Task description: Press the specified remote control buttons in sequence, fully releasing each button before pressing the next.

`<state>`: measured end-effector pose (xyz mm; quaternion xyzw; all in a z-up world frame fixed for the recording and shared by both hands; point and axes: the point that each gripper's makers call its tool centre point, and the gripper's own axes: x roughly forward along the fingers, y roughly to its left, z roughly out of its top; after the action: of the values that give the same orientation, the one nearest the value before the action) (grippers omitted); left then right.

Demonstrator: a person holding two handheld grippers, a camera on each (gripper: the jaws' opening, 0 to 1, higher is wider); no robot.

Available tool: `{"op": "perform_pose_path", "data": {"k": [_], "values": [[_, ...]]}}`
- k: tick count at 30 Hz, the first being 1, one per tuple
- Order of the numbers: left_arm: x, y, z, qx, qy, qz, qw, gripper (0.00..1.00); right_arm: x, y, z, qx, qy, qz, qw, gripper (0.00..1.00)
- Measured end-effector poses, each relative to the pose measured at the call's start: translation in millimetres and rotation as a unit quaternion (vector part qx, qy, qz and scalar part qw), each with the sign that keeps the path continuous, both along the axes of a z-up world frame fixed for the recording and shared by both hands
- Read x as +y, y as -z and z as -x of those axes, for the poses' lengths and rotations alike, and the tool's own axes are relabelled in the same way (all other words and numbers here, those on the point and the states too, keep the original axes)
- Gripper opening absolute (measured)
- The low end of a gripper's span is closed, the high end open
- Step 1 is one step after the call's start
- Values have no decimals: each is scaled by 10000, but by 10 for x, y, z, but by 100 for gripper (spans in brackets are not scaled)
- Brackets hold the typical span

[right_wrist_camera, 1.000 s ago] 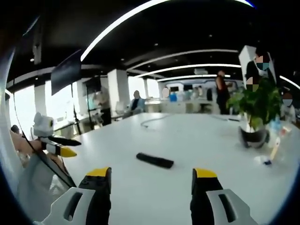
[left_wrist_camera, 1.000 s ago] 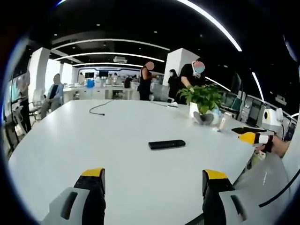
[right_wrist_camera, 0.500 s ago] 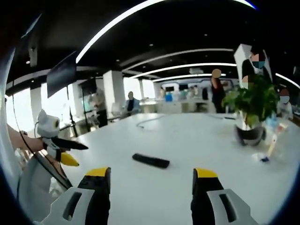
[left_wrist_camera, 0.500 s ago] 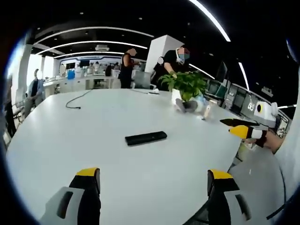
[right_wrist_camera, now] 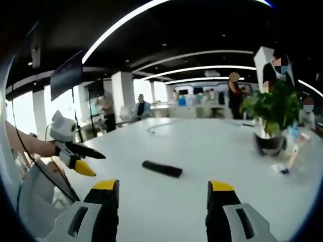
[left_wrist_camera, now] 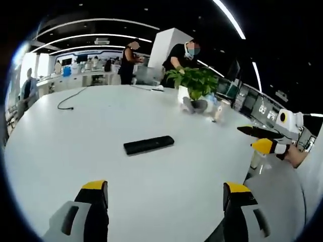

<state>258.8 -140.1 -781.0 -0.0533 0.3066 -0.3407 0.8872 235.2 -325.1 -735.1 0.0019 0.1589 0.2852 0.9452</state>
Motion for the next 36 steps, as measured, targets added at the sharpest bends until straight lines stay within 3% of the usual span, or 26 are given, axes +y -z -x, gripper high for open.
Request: {"op": "perform_pose_path", "data": {"k": [3, 11, 21, 28, 36], "values": [[-75, 56, -37, 114, 110, -104, 9998, 90, 8, -15, 3, -17, -24, -30, 10000, 69], [-153, 202, -161, 97, 572, -662, 9961, 90, -11, -14, 6, -19, 8, -29, 10000, 68], [-186, 275, -289, 144, 659, -833, 9942, 89, -58, -4, -4, -3, 96, -3, 10000, 65], [-249, 280, -389, -55, 995, -1165, 9882, 89, -38, 43, 6, 84, 22, 85, 9999, 64], [-262, 346, -447, 40, 1249, -1342, 9830, 89, -13, 97, 31, 181, -97, 211, 9996, 57]]}}
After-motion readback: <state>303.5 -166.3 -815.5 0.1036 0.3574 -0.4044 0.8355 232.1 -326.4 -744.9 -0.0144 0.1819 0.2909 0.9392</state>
